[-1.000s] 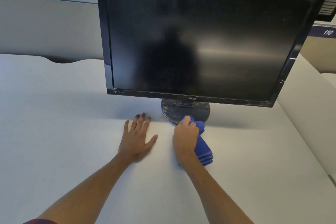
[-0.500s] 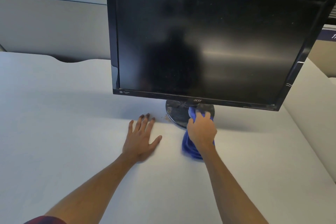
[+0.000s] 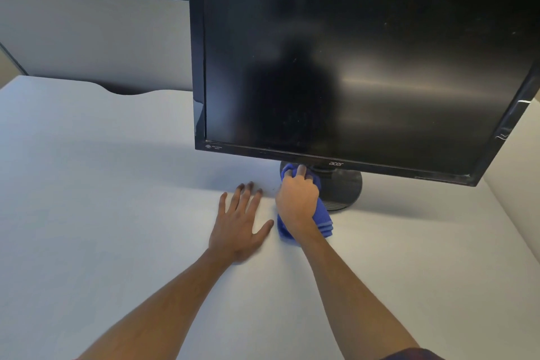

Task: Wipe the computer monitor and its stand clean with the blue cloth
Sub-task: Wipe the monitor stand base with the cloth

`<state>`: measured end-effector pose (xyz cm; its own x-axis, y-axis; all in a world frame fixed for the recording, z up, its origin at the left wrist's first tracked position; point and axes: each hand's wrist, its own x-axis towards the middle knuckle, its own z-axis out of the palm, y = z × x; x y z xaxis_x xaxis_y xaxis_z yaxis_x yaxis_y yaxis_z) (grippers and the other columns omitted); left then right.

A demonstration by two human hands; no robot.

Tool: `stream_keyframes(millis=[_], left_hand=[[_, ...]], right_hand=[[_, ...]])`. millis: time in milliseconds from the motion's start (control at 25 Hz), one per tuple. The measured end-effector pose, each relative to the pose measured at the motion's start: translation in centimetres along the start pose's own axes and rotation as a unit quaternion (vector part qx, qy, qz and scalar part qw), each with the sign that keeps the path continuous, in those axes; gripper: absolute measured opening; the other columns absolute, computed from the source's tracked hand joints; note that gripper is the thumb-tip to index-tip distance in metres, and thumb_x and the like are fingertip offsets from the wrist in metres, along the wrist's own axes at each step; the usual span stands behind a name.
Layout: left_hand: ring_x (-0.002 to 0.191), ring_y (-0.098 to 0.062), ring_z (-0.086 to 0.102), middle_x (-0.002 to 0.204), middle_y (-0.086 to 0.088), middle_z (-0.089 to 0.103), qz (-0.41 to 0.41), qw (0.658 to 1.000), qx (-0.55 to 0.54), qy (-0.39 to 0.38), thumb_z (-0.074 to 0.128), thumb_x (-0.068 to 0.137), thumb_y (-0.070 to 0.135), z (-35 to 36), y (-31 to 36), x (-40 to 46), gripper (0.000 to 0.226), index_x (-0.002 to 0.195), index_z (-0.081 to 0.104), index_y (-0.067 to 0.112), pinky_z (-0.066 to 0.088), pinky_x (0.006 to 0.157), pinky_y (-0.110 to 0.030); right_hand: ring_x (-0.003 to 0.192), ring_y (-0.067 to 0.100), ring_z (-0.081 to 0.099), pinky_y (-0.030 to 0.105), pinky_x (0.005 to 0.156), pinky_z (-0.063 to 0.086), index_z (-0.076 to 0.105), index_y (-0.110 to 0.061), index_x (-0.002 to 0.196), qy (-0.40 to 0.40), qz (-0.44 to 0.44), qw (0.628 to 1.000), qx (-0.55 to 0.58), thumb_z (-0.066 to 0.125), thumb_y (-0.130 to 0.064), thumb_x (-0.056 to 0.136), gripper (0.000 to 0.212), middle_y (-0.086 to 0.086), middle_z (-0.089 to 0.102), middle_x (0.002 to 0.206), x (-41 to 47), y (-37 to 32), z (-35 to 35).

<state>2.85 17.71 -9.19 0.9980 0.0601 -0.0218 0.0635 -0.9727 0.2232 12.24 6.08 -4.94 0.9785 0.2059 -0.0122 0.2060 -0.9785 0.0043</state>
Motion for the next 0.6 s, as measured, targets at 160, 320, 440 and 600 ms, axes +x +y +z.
stream_keyframes(millis=[160, 320, 440, 600], left_hand=[[0.148, -0.018, -0.010, 0.161, 0.003, -0.009, 0.005, 1.000, 0.000, 0.003, 0.013, 0.091, 0.067, 0.0, -0.2, -0.1, 0.074, 0.152, 0.001, 0.028, -0.002, 0.119, -0.049], [0.148, -0.019, -0.010, 0.161, 0.002, -0.010, 0.003, 1.000, 0.004, 0.003, 0.012, 0.090, 0.067, 0.0, -0.2, 0.0, 0.074, 0.152, 0.000, 0.028, -0.001, 0.119, -0.050], [0.148, -0.018, -0.011, 0.161, 0.002, -0.010, 0.000, 1.000, 0.008, 0.001, 0.012, 0.090, 0.067, 0.1, -0.2, -0.1, 0.075, 0.152, 0.000, 0.027, 0.000, 0.119, -0.050], [0.147, -0.017, -0.012, 0.161, 0.004, -0.010, 0.000, 1.000, -0.007, 0.002, 0.012, 0.091, 0.068, 0.0, 0.0, 0.0, 0.074, 0.152, 0.000, 0.028, -0.002, 0.119, -0.049]], right_hand=[[0.104, 0.025, 0.057, 0.034, 0.082, 0.050, 0.047, -0.023, 0.137, 0.016, -0.014, 0.994, 0.105, 0.044, -0.028, 0.098, 0.039, 0.008, 0.052, 0.126, 0.5, 1.6, -1.0], [0.104, 0.026, 0.056, 0.033, 0.079, 0.050, 0.045, -0.019, 0.137, 0.034, 0.096, 0.995, 0.022, 0.050, -0.024, 0.095, 0.042, 0.012, 0.046, 0.134, -0.6, 3.4, -0.6], [0.106, 0.027, 0.053, 0.032, 0.081, 0.049, 0.042, -0.015, 0.139, -0.001, 0.063, 0.997, -0.035, 0.050, -0.024, 0.094, 0.046, 0.014, 0.038, 0.139, -0.4, 1.6, 0.0], [0.111, 0.029, 0.052, 0.034, 0.081, 0.047, 0.043, -0.015, 0.139, -0.004, -0.024, 1.000, -0.012, 0.049, -0.025, 0.094, 0.046, 0.014, 0.040, 0.138, 0.7, -1.6, -0.4]])
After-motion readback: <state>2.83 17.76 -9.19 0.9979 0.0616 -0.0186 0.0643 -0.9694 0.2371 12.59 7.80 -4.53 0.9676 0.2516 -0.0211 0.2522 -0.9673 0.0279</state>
